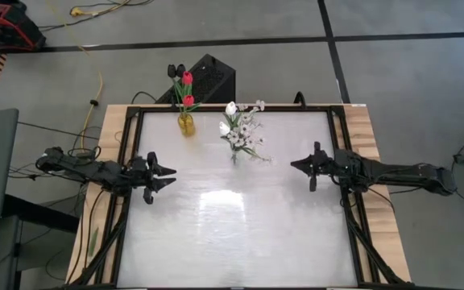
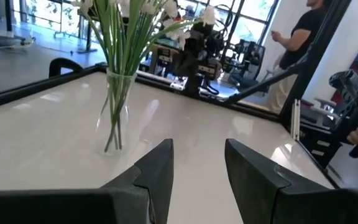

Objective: Sort flowers into vase by color
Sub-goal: Return to Home Position

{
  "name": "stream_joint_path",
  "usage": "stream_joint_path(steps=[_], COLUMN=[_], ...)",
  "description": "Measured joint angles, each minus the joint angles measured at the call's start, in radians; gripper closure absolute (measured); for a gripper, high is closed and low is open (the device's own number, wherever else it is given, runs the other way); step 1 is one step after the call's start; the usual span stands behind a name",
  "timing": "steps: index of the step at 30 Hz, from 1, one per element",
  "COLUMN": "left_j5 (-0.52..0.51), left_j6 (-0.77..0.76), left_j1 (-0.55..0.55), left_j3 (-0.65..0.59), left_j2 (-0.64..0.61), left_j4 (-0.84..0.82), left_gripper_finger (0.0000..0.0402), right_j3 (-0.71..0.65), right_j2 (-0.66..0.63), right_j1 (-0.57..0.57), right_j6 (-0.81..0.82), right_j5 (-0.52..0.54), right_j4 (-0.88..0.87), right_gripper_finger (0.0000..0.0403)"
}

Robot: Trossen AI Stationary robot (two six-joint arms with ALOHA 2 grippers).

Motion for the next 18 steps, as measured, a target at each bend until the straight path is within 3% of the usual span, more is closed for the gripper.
stream_joint_path(steps=[18], left_j5=[0.000], left_j6=[-0.007], left_j1=[0.000], left_j3=[0.000], left_j2=[0.002], left_j4=[0.004], left_gripper_finger=[0.0269], right_j3=[0.000], right_j2=[0.012], right_j1=[0.000], right_j6=[-0.031], right_j5=[0.001], right_j4=[-0.006], right_gripper_finger=[0.0356])
